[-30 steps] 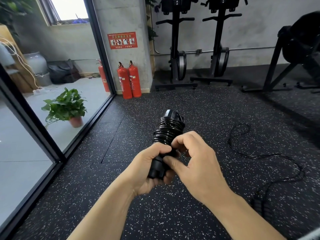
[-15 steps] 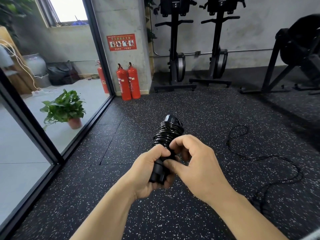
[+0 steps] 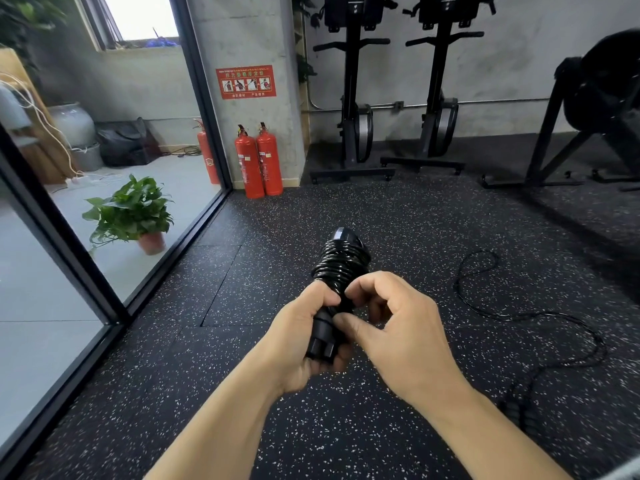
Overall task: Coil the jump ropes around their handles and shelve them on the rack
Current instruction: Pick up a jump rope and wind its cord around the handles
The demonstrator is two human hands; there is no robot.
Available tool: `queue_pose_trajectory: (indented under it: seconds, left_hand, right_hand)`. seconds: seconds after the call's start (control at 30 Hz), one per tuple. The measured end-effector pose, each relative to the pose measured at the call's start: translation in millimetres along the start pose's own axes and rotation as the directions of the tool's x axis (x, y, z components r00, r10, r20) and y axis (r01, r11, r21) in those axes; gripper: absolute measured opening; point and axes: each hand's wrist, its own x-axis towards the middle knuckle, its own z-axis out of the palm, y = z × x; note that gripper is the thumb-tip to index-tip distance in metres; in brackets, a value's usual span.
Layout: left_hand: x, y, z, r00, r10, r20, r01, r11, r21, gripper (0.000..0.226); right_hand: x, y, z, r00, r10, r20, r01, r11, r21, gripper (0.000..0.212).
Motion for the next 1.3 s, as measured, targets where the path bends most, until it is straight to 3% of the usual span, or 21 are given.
queue_pose_trajectory:
  seconds: [0.17, 0.37, 0.57, 0.77, 0.9, 1.03, 1.2, 1.3]
  left_hand:
    - [-1, -1, -4, 0.998, 0.048, 0.031, -0.049, 0.998, 0.027, 0.025]
    - [0, -4, -6, 0.997, 0.062, 0.048, -0.065, 0.996, 0.059, 0.053]
    - [1, -3, -6, 0.995, 0.02, 0.093, -0.02, 1.0, 0.001, 0.038]
    - [3, -1, -3, 0.988, -0.017, 0.155, 0.018, 1.0, -0.009, 0.035]
    - [5, -3, 0, 0.989, -0.052, 0.137, 0.054, 0.999, -0.008, 0.046]
    - [8, -5, -4, 0.99, -0.056, 0.127, 0.051, 0.998, 0.038, 0.063]
    - [6, -5, -6, 0.99, -0.074, 0.118, 0.07, 0.997, 0.039, 0.061]
    - [7, -4, -2, 0.99, -0.104, 0.091, 0.102, 0.995, 0.021, 0.048]
  right_hand:
    - [-2, -2, 0, 0.999, 0.043, -0.001, -0.043, 0.999, 0.028, 0.026]
    - [1, -1, -3, 0.998, 0.036, 0.053, -0.038, 0.999, 0.028, 0.024]
    - [-1, 3, -7, 0.996, -0.057, 0.063, 0.053, 0.996, 0.066, 0.024]
    - [0, 8, -12, 0.997, -0.045, 0.055, 0.034, 0.983, 0.182, 0.018]
    - [4, 13, -16, 0.993, -0.117, -0.004, 0.117, 0.993, 0.002, 0.014]
    - [5, 14, -14, 0.954, -0.296, 0.038, 0.294, 0.911, -0.29, 0.007]
    - [4, 15, -15, 0.951, -0.301, 0.074, 0.31, 0.908, -0.283, 0.01]
    - [3, 16, -13, 0.949, -0.311, 0.054, 0.31, 0.888, -0.338, 0.008]
